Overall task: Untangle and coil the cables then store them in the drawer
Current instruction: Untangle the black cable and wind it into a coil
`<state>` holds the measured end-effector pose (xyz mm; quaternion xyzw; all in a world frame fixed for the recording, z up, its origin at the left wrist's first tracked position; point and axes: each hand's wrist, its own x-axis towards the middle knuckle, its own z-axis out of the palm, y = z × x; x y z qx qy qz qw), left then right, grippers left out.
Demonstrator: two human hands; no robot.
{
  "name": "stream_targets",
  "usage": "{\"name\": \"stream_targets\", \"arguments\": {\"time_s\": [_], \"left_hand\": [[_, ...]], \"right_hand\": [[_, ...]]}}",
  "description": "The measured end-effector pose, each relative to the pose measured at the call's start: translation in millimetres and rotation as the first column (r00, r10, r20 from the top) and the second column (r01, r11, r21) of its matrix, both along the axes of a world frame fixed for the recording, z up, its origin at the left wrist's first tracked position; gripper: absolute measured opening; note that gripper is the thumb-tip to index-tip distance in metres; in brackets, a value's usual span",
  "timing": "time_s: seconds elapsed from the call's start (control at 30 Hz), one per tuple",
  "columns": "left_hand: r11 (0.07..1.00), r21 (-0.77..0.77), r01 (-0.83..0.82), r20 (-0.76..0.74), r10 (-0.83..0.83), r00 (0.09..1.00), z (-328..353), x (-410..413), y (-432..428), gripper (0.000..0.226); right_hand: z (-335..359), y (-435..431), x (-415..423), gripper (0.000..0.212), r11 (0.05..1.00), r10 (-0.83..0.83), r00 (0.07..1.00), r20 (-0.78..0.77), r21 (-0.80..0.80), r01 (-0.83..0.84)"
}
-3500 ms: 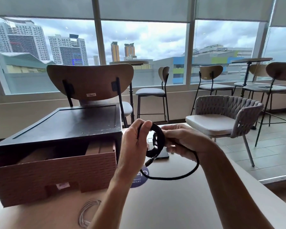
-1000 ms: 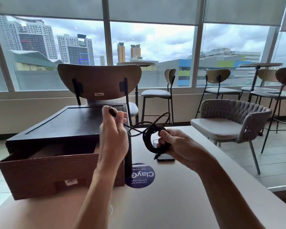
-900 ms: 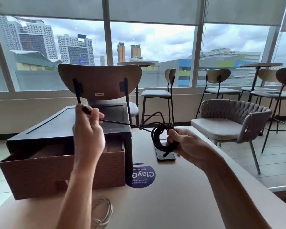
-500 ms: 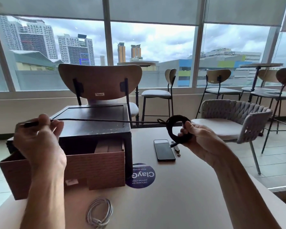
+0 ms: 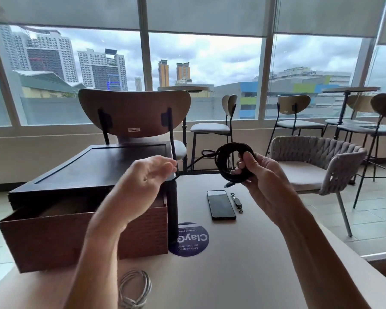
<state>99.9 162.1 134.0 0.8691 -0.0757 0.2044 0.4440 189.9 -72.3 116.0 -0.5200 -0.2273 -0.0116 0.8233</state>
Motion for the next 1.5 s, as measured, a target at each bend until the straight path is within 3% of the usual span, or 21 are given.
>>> {"name": "stream_targets", "arguments": {"time_s": [0.1,0.23,0.3,0.4,0.53,0.7,0.77,0.9,1.07,1.3,1.5], "left_hand": [[0.983,-0.169,0.073,0.068,-0.063,0.996,-1,9,-36,0.042],[0.950,-0.309,-0.048,0.208,0.116,0.971,-7,18,-52,0.005],[0.927,-0.372,-0.055,0.274,0.166,0.947,-7,20,-54,0.016],[0.947,-0.321,-0.037,0.388,0.167,0.906,-5,17,-57,0.029],[0.993,-0.057,-0.100,0.468,0.115,0.876,-1,10,-63,0.031],[0.941,0.271,-0.201,0.454,0.059,0.889,-3,11,-63,0.021],[0.950,0.260,-0.174,0.466,0.034,0.884,-7,16,-62,0.027],[0.947,0.248,-0.202,0.539,0.038,0.841,-16,24,-60,0.039],[0.926,0.334,-0.178,0.473,-0.001,0.881,-19,25,-55,0.033],[0.909,0.319,-0.269,0.582,0.036,0.813,-24,24,-79,0.043],[0.950,0.193,-0.246,0.673,0.054,0.737,-23,25,-77,0.025]], "right_hand": [[1,10,-7,0.016,0.997,0.046,0.997,0.063,-0.059,-0.042],[1,14,-11,0.024,0.986,0.132,0.984,0.122,-0.117,-0.118],[1,14,-13,0.031,0.972,0.168,0.972,0.165,-0.193,-0.135],[1,14,-15,0.034,0.948,0.205,0.956,0.211,-0.286,-0.140],[1,17,-17,0.028,0.926,0.197,0.955,0.223,-0.361,-0.107],[0,22,-17,0.018,0.958,0.277,0.960,0.028,-0.083,-0.274],[3,20,-17,0.020,0.946,0.322,0.946,-0.038,-0.038,-0.323],[6,18,-19,0.023,0.948,0.299,0.951,-0.071,-0.090,-0.305],[8,18,-21,0.029,0.951,0.302,0.948,-0.097,-0.032,-0.306],[11,25,-13,0.029,0.936,0.212,0.936,-0.280,0.334,-0.112],[13,9,2,0.030,0.850,0.156,0.913,-0.377,0.521,0.070]]}}
